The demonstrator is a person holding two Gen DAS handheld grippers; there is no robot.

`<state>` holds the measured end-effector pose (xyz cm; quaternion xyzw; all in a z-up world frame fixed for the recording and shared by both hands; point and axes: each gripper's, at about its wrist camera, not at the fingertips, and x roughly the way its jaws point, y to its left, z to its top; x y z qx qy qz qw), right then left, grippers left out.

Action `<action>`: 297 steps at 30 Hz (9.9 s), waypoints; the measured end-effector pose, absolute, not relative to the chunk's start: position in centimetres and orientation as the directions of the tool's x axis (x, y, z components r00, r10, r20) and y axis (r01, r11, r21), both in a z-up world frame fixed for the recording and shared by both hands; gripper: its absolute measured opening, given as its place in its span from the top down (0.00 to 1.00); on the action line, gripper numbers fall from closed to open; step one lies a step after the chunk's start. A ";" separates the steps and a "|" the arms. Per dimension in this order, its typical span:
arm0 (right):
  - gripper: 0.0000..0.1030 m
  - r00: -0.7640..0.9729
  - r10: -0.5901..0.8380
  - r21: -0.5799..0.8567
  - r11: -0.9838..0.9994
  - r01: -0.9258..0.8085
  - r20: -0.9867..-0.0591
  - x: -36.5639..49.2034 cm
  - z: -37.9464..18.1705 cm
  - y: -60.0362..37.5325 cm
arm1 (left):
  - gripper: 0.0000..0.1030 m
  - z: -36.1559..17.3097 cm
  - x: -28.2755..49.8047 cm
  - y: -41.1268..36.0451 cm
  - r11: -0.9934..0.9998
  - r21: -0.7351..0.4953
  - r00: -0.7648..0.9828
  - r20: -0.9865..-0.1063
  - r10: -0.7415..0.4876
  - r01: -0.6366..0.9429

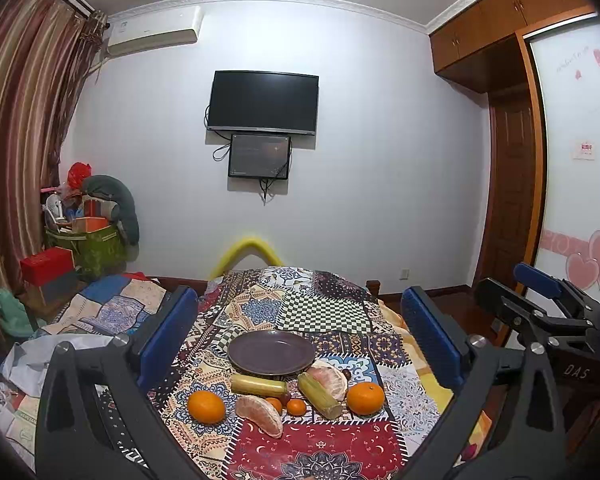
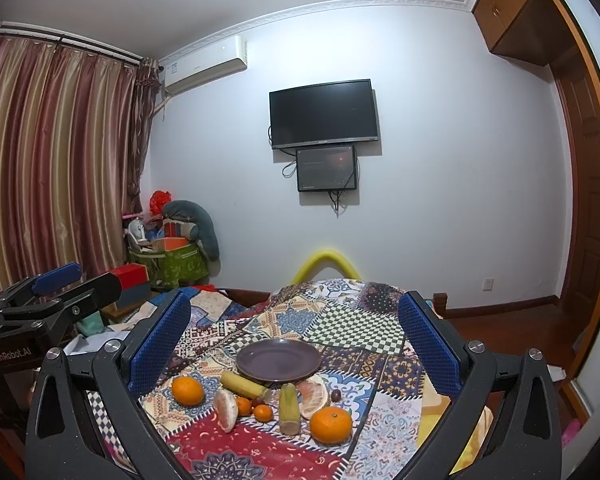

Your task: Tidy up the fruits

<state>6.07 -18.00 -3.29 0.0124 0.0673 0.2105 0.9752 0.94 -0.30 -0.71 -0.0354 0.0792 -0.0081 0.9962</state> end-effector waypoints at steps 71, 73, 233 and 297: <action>0.08 0.638 0.303 0.076 0.931 -0.358 -0.708 21.6 -20.8 -16.5 | 0.31 -21.6 17.8 11.4 0.973 -0.089 0.665 -0.743 0.075 -0.211; 0.09 0.608 0.309 0.095 0.929 -0.357 -0.731 22.2 -21.8 -16.5 | 0.31 -22.3 18.3 11.7 0.973 -0.082 0.654 -0.752 0.082 -0.216; 0.34 0.554 0.349 -0.006 0.843 -0.539 -0.756 24.1 -19.6 -9.9 | 0.31 -21.1 23.1 6.2 0.996 -0.087 0.590 -0.806 -0.049 -0.036; 0.66 0.366 0.425 0.171 0.812 -0.558 -0.828 23.9 -25.7 -9.0 | 0.45 -27.0 22.8 8.1 0.982 -0.177 0.564 -0.819 -0.109 -0.067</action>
